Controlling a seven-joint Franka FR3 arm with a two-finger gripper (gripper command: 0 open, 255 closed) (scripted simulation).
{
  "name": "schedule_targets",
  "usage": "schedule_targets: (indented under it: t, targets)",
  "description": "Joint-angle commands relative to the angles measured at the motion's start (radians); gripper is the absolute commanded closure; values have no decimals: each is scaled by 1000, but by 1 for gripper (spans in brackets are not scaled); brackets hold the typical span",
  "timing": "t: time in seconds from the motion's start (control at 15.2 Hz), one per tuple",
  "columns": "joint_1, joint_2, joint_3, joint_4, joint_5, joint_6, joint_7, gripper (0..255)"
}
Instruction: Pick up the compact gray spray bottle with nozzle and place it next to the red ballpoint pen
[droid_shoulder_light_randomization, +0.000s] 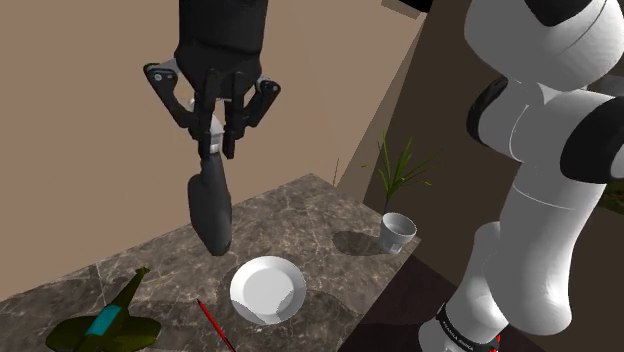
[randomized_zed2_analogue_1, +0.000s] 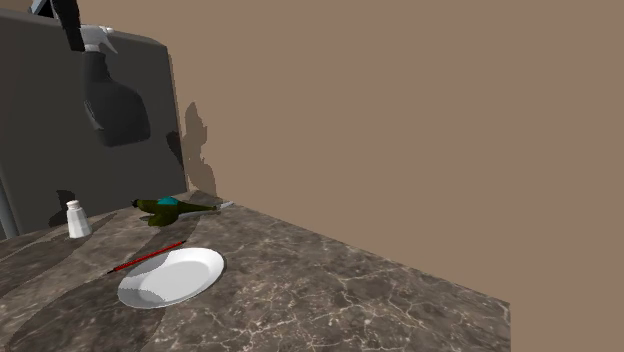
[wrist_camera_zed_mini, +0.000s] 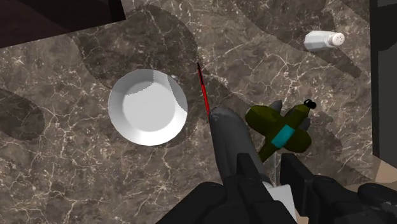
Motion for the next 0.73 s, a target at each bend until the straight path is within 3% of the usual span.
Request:
schedule_targets:
  t: [0.0,0.13,0.66]
  targets:
    - [65,65,22,112,-47,-58,61,255]
    - [181,186,34,321,-132,-159,117,255]
    - [72,39,33,-15,-34,43,102,255]
